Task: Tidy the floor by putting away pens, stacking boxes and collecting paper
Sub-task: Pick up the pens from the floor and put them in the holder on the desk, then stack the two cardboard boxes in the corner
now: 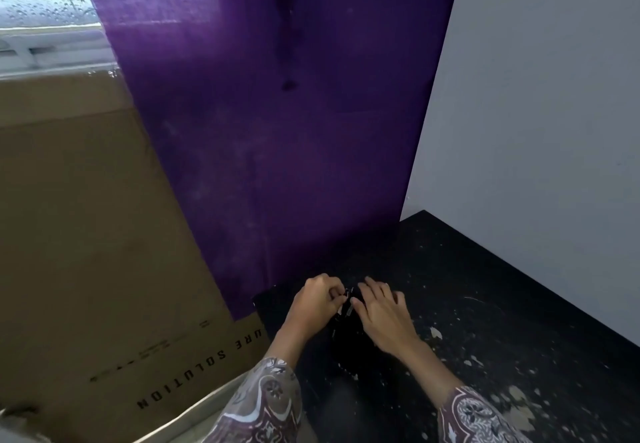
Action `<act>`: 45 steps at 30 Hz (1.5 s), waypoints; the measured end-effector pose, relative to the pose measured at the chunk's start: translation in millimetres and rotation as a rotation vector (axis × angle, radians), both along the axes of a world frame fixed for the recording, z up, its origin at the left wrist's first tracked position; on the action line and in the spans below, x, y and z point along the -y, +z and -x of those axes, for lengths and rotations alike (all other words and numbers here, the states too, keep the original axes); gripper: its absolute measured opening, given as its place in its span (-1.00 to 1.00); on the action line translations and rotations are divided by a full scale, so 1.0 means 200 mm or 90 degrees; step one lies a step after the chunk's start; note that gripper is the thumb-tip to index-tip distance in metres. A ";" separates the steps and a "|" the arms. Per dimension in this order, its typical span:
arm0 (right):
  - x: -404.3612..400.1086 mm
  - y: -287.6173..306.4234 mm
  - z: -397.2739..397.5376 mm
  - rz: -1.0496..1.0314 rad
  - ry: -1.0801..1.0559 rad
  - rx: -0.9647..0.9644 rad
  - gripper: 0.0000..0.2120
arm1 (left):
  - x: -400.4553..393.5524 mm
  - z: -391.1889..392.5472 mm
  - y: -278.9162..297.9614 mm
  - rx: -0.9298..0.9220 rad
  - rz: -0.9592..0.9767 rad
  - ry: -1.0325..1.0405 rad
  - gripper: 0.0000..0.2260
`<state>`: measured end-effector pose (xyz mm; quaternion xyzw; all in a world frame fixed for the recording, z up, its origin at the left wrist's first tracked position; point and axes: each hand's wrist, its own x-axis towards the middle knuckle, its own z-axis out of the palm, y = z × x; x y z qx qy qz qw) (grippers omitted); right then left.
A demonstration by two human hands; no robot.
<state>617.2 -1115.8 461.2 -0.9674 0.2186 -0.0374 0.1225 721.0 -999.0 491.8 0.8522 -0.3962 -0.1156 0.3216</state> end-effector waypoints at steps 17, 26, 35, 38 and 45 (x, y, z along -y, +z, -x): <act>-0.41 0.21 0.45 -0.153 -0.032 0.230 -0.53 | -0.77 0.30 0.12 0.007 -0.071 0.122 -0.52; -1.30 0.22 0.86 -0.241 -0.008 0.201 -0.43 | -1.88 0.86 0.10 -0.026 -0.061 0.222 -0.46; -2.26 0.17 1.09 -0.348 0.148 0.049 -0.40 | -2.95 1.37 -0.01 -0.164 -0.079 0.387 -0.36; -2.54 0.12 1.13 -0.364 0.227 -0.010 -0.39 | -3.28 1.57 -0.07 -0.201 -0.076 0.478 -0.35; -3.11 -0.09 1.24 -0.387 0.336 -0.103 -0.43 | -3.94 2.11 -0.27 -0.320 -0.035 0.688 -0.39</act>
